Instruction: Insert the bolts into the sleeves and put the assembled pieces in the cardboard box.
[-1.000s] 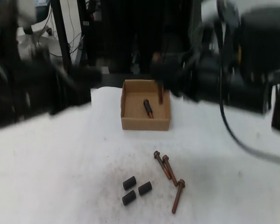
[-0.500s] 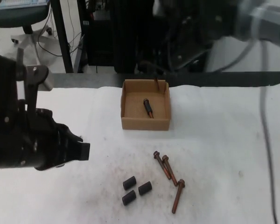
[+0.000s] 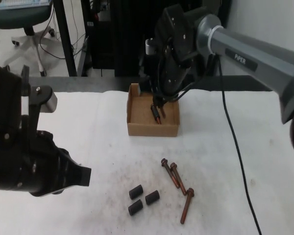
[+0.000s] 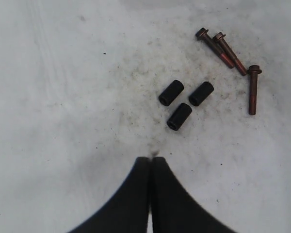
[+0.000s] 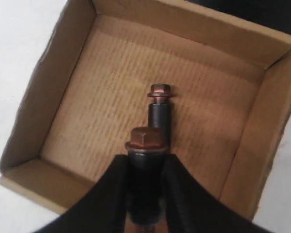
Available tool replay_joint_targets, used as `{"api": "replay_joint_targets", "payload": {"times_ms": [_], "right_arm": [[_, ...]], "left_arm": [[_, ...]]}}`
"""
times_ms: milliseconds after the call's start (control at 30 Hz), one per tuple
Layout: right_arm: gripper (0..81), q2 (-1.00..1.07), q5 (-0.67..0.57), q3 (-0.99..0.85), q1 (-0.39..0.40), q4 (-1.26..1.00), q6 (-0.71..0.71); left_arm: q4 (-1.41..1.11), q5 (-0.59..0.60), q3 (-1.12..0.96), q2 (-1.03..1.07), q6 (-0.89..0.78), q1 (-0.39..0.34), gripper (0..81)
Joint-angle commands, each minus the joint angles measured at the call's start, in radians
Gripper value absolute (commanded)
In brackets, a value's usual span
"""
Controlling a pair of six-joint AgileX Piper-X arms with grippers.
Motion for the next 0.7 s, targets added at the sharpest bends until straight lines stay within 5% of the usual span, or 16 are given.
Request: {"api": "replay_joint_targets", "payload": {"times_ms": [0, 333, 400, 567, 667], "right_arm": [[0.6, 0.009, 0.025, -0.020, -0.010, -0.034, -0.006], [1.1, 0.019, 0.041, -0.020, -0.047, -0.077, 0.003], [6.6, 0.019, 0.028, -0.020, -0.055, -0.080, -0.008], [35.4, 0.019, -0.027, -0.020, -0.060, -0.088, -0.005], [36.8, 0.017, -0.026, -0.022, -0.060, -0.091, -0.005]], "left_arm": [[0.007, -0.009, -0.006, 0.001, 0.002, 0.002, 0.3], [0.011, -0.009, -0.006, 0.001, 0.002, 0.002, 0.3], [0.010, -0.009, -0.006, 0.001, 0.014, 0.002, 0.3], [0.013, -0.009, -0.006, 0.001, 0.020, 0.002, 0.3], [0.018, -0.009, -0.006, 0.001, 0.020, 0.002, 0.3]]}}
